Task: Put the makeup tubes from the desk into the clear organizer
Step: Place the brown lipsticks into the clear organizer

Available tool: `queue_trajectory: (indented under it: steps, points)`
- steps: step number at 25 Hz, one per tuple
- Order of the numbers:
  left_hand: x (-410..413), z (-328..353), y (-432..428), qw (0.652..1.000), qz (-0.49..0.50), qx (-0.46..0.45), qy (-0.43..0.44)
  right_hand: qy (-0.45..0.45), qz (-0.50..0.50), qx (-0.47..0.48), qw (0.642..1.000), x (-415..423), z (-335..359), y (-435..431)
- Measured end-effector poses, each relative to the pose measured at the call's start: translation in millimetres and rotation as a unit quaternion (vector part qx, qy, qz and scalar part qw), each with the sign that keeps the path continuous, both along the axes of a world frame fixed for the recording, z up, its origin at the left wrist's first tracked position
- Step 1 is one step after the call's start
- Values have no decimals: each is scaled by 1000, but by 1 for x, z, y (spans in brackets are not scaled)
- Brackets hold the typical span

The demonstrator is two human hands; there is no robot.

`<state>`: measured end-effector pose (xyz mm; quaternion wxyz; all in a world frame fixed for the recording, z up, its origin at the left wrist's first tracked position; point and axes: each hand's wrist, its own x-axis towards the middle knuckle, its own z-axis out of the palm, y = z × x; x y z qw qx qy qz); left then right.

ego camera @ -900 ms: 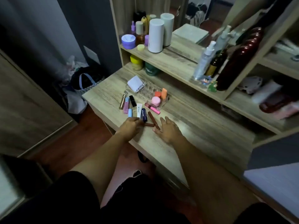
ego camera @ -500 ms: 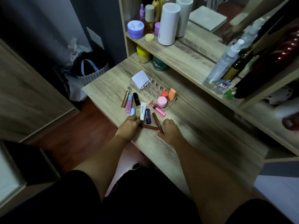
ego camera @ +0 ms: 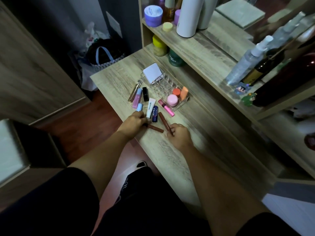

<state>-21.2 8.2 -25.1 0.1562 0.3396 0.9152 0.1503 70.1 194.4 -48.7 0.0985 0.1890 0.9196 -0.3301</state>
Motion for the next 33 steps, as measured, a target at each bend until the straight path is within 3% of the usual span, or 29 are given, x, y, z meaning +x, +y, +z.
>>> queue_trajectory:
  steps: [6, 16, 21, 26, 29, 33]
  points:
    - [2, 15, -15, 999, -4, 31, -27, 73, -40, -86, 993, 7, 8, 6]
    - [-50, 61, 16, 977, 128, 144, -90, 135, -117, -230, 957, -59, 58, 9]
    - [-102, 85, 45, 952, 178, 221, -116, 167, -143, -183, 958, -95, 77, 13]
    - [-141, 89, 62, 938, 172, 271, -129, 183, -226, -227, 929, -121, 84, 16]
    - [-158, 81, 74, 925, 181, 297, -152, 189, -222, -180, 940, -140, 83, 18]
    - [-179, 68, 82, 945, 144, 262, -134, 203, -212, -134, 947, -158, 75, 19]
